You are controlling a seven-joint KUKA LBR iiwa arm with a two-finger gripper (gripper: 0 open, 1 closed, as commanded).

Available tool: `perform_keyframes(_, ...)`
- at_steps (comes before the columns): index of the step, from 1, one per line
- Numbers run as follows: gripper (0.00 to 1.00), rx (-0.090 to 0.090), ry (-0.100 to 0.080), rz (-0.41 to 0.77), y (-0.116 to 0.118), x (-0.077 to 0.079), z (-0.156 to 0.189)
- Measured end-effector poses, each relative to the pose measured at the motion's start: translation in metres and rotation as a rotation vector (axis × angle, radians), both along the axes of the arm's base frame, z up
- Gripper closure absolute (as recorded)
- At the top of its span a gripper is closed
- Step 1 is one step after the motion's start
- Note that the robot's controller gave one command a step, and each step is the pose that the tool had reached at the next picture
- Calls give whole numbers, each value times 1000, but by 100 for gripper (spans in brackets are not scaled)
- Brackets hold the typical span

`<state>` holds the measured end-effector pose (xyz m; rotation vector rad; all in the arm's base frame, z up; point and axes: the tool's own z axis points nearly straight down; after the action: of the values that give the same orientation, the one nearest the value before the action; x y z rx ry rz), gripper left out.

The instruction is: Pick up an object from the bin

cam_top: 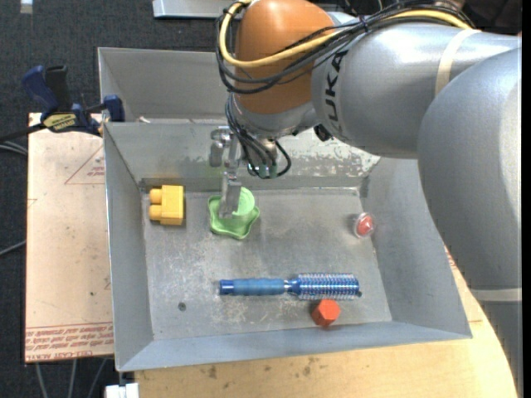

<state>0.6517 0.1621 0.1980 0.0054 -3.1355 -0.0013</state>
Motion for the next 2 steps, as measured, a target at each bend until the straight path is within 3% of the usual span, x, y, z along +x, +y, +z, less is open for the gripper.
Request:
perform_keyframes(1, 0, -1, -1, 4, -36, -25, -78)
perform_keyframes(2, 0, 7, -32, -43, -36, -6, -100)
